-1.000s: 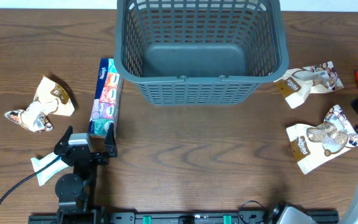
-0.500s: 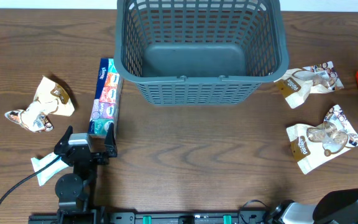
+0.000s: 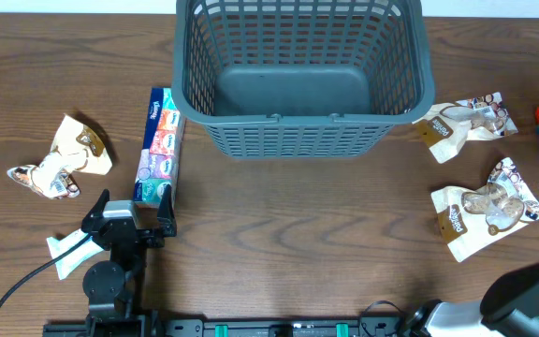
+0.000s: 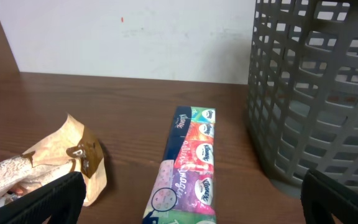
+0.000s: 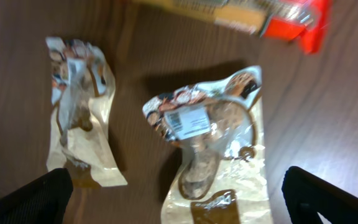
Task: Pack container
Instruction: 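Move the right gripper right toward the dried-mushroom bags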
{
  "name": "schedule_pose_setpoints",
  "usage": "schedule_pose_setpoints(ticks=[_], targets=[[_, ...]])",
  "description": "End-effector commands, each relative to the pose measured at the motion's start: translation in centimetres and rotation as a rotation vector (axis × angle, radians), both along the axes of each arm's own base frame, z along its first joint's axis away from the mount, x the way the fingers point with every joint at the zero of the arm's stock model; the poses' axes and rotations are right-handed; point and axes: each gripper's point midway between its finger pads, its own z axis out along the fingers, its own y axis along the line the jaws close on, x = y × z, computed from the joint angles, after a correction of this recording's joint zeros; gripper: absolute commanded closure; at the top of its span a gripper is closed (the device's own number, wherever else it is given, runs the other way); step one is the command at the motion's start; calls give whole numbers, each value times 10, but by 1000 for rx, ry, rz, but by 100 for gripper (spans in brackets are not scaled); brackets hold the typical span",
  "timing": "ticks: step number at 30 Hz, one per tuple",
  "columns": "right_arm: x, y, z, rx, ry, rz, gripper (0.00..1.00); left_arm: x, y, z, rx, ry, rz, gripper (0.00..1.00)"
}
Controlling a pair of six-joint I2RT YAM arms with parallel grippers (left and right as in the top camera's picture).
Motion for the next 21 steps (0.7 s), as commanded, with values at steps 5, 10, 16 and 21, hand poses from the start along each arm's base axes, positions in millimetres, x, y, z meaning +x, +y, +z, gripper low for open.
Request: schedule_pose_setpoints(ticks=[5, 10, 16, 21], targets=[[4, 21, -54, 99, 164, -93, 1, -1, 0, -15, -3, 46, -1, 2], [-11, 24, -75, 100, 287, -202, 1, -1, 0, -15, -3, 46, -1, 1], [-27, 20, -77, 81, 353, -236, 1, -1, 0, -15, -3, 46, -1, 1], [-33, 22, -88, 87, 385, -188, 1, -1, 0, -15, -3, 46, -1, 1]])
